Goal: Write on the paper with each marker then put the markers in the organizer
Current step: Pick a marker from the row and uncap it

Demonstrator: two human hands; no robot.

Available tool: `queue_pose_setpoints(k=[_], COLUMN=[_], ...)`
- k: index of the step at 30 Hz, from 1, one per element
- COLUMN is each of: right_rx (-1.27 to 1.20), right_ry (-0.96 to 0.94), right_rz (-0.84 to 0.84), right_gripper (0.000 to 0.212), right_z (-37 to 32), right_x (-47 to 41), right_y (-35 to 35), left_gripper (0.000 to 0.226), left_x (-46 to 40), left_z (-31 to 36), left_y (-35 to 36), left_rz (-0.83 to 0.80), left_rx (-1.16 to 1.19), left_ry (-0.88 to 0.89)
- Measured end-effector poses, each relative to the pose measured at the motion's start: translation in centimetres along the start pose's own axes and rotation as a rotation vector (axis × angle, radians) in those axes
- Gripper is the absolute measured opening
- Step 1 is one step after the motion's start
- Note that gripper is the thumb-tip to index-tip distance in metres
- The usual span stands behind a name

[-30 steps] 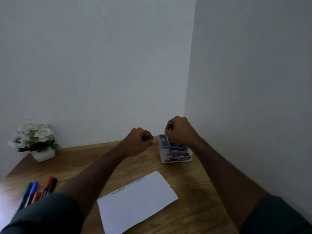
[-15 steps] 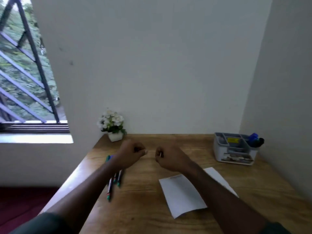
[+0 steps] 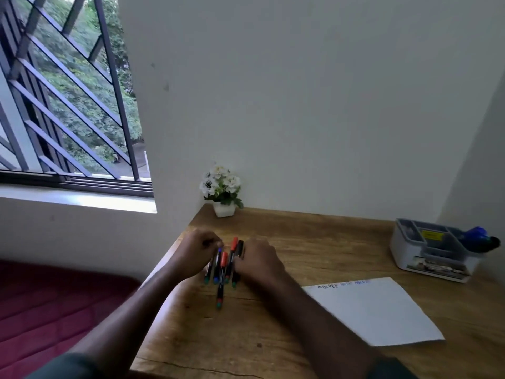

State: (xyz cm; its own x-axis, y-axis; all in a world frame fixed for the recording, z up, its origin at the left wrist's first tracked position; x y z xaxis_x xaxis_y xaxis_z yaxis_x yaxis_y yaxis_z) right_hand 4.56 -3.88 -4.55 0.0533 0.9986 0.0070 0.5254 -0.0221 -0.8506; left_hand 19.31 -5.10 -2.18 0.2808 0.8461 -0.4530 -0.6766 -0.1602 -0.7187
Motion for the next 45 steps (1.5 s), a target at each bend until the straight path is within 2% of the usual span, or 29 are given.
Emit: queue_pose_setpoints(k=[5,10,13,16,20,23,25,31,35,36,37,39,41,43,44,45], right_rx=[0.15,0.16,0.117,0.155,0.224,0.25,0.228,0.372,0.22,0.177,0.117,0.0,-0.257,-0.607,-0.717,-0.717], right_ry=[0.048,0.094,-0.003,-0.171,-0.282,-0.288,-0.271,-0.256,-0.227,-0.194,-0.167,-0.153,-0.113,-0.04,-0.023,-0.026], right_rz=[0.042,0.147,0.211,0.257,0.336,0.309,0.286,0.38,0.284,0.287,0.322,0.45,0.472,0.385,0.344,0.338], right_gripper=[0.03,0.028,0.025,0.027,0.031,0.032,0.032,0.038,0.031,0.04,0.048,0.046,0.031,0.027,0.027,0.025], right_z=[0.2,1.8,2.8,3.5,5.6,7.7,9.5,14.8,18.0,18.9,19.9,21.5,23.3,24.5,24.6,24.6], right_x=[-0.4,-0.5,-0.1,1.1,2.7,3.5,4.2,6.4,7.0,7.3,7.6,8.4,8.5,8.1,7.9,7.7], right_y=[-0.4,-2.5,-5.0,-6.4,-7.5,-8.1,-8.8,-12.2,-13.6,-14.4,-15.5,-17.8,-19.0,-18.7,-18.5,-18.4], left_gripper=[0.038,0.023,0.012,0.02,0.023,0.02,0.016,0.01,0.013,0.014,0.015,0.013,0.013,0.014,0.015,0.014], left_x=[-0.1,-0.2,-0.5,-0.9,-1.6,-1.9,-2.4,-3.5,-4.1,-4.4,-4.7,-5.1,-5.4,-5.8,-6.0,-6.1], left_z=[0.4,0.9,1.4,3.1,8.4,12.6,14.1,17.3,18.2,18.0,17.7,17.4,17.7,18.2,18.5,18.7], left_y=[0.1,0.1,0.3,1.4,4.6,7.6,9.0,13.1,15.4,15.8,16.2,17.2,18.2,19.4,19.9,20.4], left_rz=[0.012,0.012,0.033,0.047,-0.074,-0.192,-0.214,-0.282,-0.283,-0.272,-0.264,-0.261,-0.266,-0.289,-0.298,-0.308], left_rx=[0.01,0.01,0.041,0.155,0.218,0.237,0.23,0.344,0.392,0.401,0.403,0.391,0.359,0.309,0.288,0.278], left_ry=[0.022,0.054,0.052,0.037,0.195,0.349,0.375,0.411,0.406,0.377,0.35,0.315,0.322,0.338,0.346,0.356])
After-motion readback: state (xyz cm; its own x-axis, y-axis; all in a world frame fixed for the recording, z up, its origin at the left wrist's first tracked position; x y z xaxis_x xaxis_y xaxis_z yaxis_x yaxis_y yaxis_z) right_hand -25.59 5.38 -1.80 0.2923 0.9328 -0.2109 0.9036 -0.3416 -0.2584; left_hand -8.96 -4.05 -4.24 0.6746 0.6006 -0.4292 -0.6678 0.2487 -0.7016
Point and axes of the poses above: each hand's wrist, its own x-axis away from the middle knuckle, its own y-axis out of the palm, z = x × y, the point moved 9 cm from there along -x, towards the middle knuckle, and after that the axes turned 9 degrees about y, right-handed, at the moved point
